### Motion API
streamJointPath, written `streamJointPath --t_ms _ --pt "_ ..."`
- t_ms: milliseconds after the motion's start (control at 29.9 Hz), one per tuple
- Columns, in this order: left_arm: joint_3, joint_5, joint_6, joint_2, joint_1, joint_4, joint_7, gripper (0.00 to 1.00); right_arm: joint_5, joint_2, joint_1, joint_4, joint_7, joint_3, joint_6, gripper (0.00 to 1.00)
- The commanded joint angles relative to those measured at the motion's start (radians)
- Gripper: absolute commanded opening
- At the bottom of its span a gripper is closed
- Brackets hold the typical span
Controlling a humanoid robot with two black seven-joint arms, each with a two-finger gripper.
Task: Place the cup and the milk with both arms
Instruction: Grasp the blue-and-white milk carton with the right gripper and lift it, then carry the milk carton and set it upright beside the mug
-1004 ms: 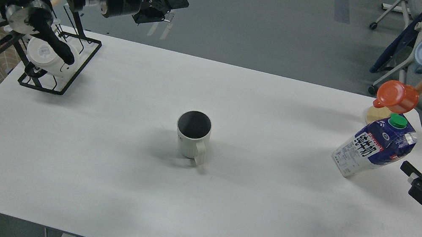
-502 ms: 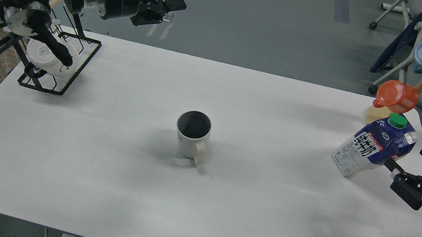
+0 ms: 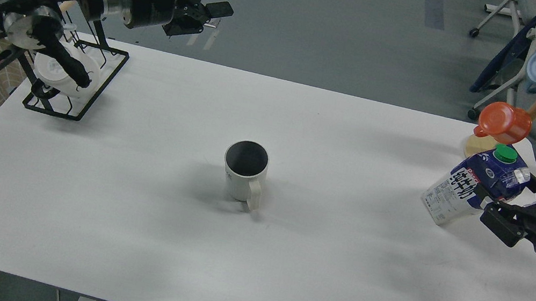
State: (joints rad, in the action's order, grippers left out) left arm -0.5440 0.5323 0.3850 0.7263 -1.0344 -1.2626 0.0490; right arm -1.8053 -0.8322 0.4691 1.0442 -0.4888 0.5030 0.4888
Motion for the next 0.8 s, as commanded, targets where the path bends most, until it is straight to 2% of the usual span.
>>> streamJointPath --t_ms 0,33,100,134,234,335,603,770 --pt "-0.001 0.000 0.000 0.004 0.002 0.000 -0.001 0.98 0.001 0.010 0.011 -0.009 0.000 -0.020 0.000 0.66" --pt "-0.001 0.000 0.000 0.004 0.002 0.000 -0.001 0.98 0.001 0.013 0.011 -0.012 0.000 -0.020 0.000 0.47" --pt "-0.001 0.000 0.000 0.004 0.002 0.000 -0.001 0.98 0.001 0.016 0.011 -0.013 0.000 -0.021 0.000 0.22" --pt "-0.001 0.000 0.000 0.004 0.002 0.000 -0.001 0.98 0.001 0.016 0.013 -0.013 0.000 -0.021 0.000 0.14" --pt "-0.001 0.000 0.000 0.004 0.005 -0.001 0.000 0.98 0.004 0.016 0.017 -0.004 0.000 -0.020 0.000 0.07" --pt "-0.001 0.000 0.000 0.002 0.008 -0.003 -0.001 0.98 0.010 0.016 0.040 0.014 0.000 -0.017 0.000 0.04" --pt "-0.001 0.000 0.000 0.004 0.014 -0.003 -0.001 0.98 0.027 0.022 0.143 0.086 0.000 -0.021 0.000 0.05" --pt "-0.001 0.000 0.000 0.012 0.014 -0.003 -0.001 0.98 0.030 0.132 0.230 0.074 0.000 -0.093 0.000 0.05"
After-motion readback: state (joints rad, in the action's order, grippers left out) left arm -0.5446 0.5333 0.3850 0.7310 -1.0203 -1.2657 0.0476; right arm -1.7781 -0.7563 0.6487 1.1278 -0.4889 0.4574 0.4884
